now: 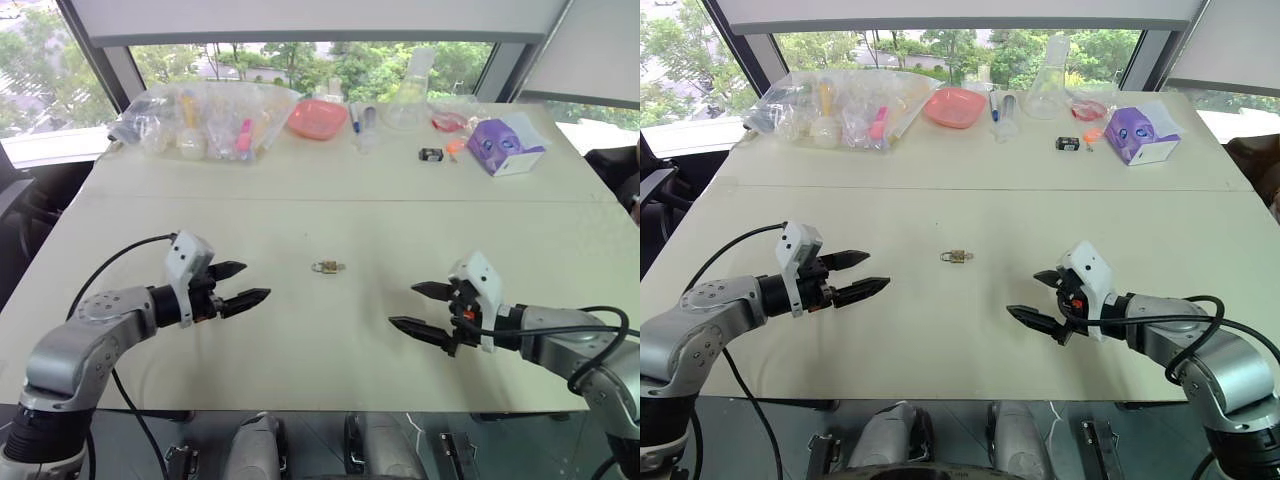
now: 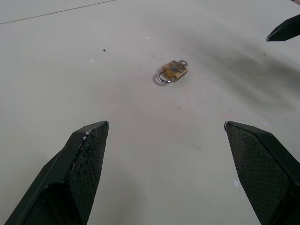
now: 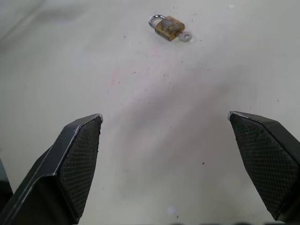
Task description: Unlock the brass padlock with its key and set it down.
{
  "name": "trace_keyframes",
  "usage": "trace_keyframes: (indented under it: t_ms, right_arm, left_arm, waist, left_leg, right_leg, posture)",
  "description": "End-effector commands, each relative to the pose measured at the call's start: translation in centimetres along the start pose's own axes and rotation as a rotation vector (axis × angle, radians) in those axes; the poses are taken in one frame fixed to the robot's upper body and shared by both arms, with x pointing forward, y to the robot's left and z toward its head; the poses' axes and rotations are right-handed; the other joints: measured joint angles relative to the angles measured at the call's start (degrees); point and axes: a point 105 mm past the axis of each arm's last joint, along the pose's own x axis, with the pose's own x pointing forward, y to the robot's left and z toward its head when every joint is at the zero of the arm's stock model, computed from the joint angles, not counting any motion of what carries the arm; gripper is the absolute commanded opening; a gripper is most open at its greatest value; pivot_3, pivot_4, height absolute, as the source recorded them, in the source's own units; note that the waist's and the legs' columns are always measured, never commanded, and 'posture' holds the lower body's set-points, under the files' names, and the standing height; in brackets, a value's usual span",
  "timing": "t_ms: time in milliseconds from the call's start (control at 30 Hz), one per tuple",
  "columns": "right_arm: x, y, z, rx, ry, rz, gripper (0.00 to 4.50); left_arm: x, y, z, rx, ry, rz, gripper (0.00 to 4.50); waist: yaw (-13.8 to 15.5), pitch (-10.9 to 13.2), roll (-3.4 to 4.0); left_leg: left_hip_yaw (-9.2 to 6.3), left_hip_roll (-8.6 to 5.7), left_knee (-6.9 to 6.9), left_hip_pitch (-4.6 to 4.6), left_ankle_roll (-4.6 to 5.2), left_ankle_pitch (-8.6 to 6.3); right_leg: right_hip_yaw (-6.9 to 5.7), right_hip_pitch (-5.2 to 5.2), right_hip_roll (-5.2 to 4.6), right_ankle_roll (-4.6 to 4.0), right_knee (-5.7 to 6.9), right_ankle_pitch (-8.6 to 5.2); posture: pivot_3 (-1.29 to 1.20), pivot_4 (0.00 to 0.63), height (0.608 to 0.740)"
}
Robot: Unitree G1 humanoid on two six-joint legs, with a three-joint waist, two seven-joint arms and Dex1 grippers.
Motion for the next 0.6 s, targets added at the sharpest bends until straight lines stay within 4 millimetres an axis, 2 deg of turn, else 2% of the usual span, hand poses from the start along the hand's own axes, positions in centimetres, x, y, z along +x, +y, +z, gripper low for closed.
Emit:
trace_keyframes:
  t_ms: [33, 600]
  right_arm:
    - [0.0, 0.04, 0.88, -0.035, -0.035, -0.005, 4.44]
    - [0.16, 0.15, 0.89, -0.043, -0.043, -0.006, 4.44]
  left_arm:
    - [-0.2, 0.16, 1.67, 0.057, -0.057, 0.014, 4.12]
    - [0.09, 0.24, 1.64, 0.053, -0.048, -0.011, 4.12]
  waist:
    - [0.0, 0.0, -0.01]
    - [0.0, 0.0, -0.01]
  left_leg:
    - [0.0, 0.0, 0.0, 0.0, 0.0, 0.0]
    - [0.0, -0.01, 0.0, 0.0, -0.02, 0.01]
  right_leg:
    - [0.0, 0.0, 0.0, 0.0, 0.0, 0.0]
    - [-0.01, 0.02, 0.0, 0.06, 0.0, 0.03]
  posture:
    - [0.0, 0.15, 0.739]
    - [0.0, 0.15, 0.739]
